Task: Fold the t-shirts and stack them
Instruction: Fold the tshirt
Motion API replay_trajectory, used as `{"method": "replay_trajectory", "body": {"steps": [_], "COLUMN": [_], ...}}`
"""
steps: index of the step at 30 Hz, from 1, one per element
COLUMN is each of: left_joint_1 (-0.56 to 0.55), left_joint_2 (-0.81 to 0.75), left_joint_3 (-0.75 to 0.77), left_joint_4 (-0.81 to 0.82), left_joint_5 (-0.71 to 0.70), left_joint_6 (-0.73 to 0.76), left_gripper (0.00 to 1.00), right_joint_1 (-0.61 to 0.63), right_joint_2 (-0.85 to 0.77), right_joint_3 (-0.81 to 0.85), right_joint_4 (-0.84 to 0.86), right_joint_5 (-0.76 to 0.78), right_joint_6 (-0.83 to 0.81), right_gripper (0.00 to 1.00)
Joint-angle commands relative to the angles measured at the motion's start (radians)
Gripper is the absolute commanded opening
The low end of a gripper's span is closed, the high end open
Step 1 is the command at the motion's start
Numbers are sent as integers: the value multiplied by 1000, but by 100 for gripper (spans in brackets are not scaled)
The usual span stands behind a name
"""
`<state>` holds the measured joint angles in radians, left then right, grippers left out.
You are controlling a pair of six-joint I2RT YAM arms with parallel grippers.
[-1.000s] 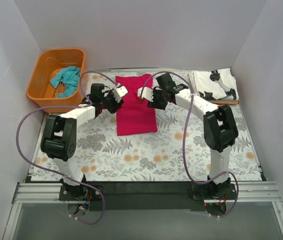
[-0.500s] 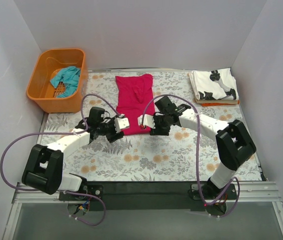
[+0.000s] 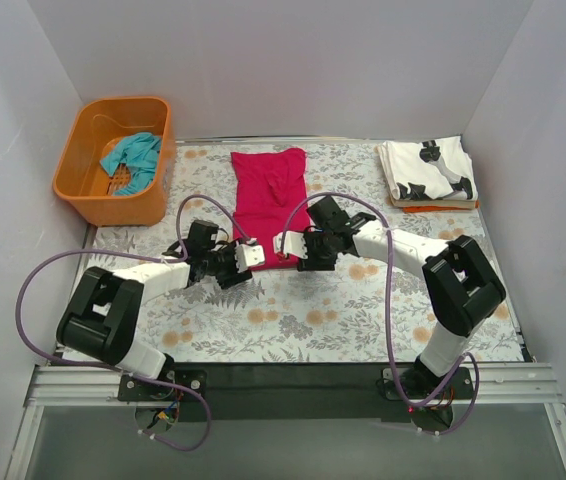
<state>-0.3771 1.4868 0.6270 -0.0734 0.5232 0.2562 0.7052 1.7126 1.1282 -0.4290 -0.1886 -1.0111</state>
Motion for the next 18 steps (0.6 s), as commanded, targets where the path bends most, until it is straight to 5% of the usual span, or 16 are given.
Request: {"method": "replay_trajectory", "body": {"steps": [1, 10, 15, 18], "left_joint_1": [-3, -3, -3, -3], "left_joint_2": [23, 41, 44, 43], "left_joint_3": [7, -19, -41, -36], "left_joint_4": [41, 67, 67, 67], "left_joint_5": [-34, -78, -68, -60], "left_joint_6": [31, 31, 67, 74], "left_gripper": [49, 48, 40, 20], "right_joint_1": [11, 40, 40, 40], "right_joint_2": [28, 56, 67, 59], "right_joint_3": [-10, -42, -83, -88], "right_joint_4": [45, 94, 134, 145], "right_joint_5": [-3, 18, 63, 74], "right_joint_6": [-29, -30, -24, -12], "right_gripper": [49, 42, 2, 1]}}
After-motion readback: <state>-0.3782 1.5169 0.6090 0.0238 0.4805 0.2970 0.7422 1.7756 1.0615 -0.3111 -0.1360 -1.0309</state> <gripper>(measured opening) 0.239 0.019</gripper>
